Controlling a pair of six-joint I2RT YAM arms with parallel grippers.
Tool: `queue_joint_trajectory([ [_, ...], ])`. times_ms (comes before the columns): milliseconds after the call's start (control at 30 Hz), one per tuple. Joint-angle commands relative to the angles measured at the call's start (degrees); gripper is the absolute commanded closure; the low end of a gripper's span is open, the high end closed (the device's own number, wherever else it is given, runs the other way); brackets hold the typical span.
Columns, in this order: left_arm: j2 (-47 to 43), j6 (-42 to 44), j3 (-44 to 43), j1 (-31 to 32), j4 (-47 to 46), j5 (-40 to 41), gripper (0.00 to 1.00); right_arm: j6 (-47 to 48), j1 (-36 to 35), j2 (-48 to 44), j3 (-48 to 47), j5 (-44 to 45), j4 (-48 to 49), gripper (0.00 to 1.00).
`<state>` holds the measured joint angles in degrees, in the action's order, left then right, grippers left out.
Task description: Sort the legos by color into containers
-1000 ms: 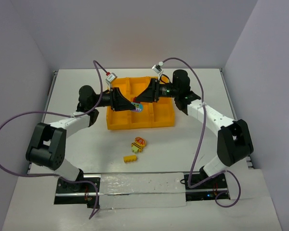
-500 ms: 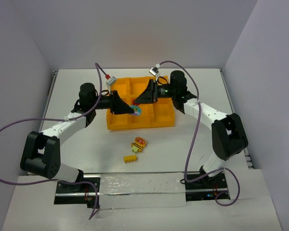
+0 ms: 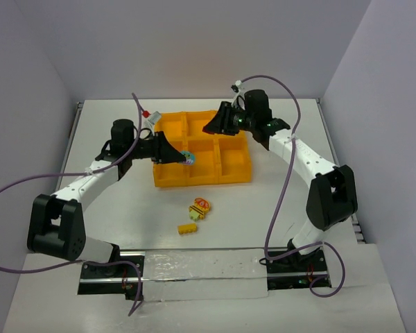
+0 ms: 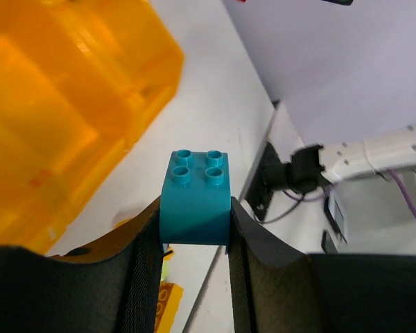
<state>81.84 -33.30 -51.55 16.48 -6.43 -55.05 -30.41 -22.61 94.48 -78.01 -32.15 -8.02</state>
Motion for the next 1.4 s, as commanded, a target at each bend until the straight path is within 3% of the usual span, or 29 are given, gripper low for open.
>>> queue_joint_trajectory([
  [0, -4.5, 4.73, -3.93, -1.64, 13.27, 12.2, 1.0, 5.54, -0.08, -0.3, -1.08, 22.26, -9.53, 1.0],
  [133, -5.86, 3.84, -6.71, -1.8, 18.25, 21.67, 1.0, 6.65, -1.73, 1.11, -0.33, 30.84, -10.36, 1.0],
  [367, -7.31, 0.66, -11.07, -1.69, 21.17, 32.7, 1.0, 7.2, -7.06, 5.0, -1.23, 28.86, -9.58, 1.0],
  [633, -7.13, -0.66, -12.05, -1.68, 23.01, 37.49, 1.0, 8.08, -11.05, 10.8, -4.91, 31.97, -11.5, 0.97],
  [700, -6.9, -0.89, -11.88, -1.68, 22.89, 38.0, 1.0, 8.08, -11.22, 11.89, -5.71, 31.98, -11.78, 0.82],
  [733, -6.72, -0.98, -11.86, -1.71, 22.91, 38.22, 1.0, 8.06, -11.35, 12.36, -6.05, 32.0, -11.86, 0.68],
  [767, -6.5, -0.98, -11.99, -1.71, 23.05, 38.36, 1.0, 7.99, -11.49, 12.57, -6.19, 32.06, -11.93, 0.45],
  [867, -5.39, -1.24, -12.43, -1.71, 23.48, 38.45, 1.0, 7.99, -11.58, 12.57, -6.71, 32.06, -12.1, 0.18],
  [933, -4.62, -1.28, -12.67, -1.71, 23.59, 39.14, 1.0, 8.05, -11.72, 11.97, -7.18, 32.03, -12.34, 0.07],
  [1000, -3.85, -1.2, -12.95, -1.54, 23.99, 40.08, 1.0, 8.04, -11.75, 11.02, -7.33, 32.07, -12.5, 0.02],
  [1367, 7.65, -2.86, -16.79, 3.31, 25.29, 48.77, 0.99, 7.58, -11.94, -4.68, 0.08, 35.24, -10.37, 0.02],
])
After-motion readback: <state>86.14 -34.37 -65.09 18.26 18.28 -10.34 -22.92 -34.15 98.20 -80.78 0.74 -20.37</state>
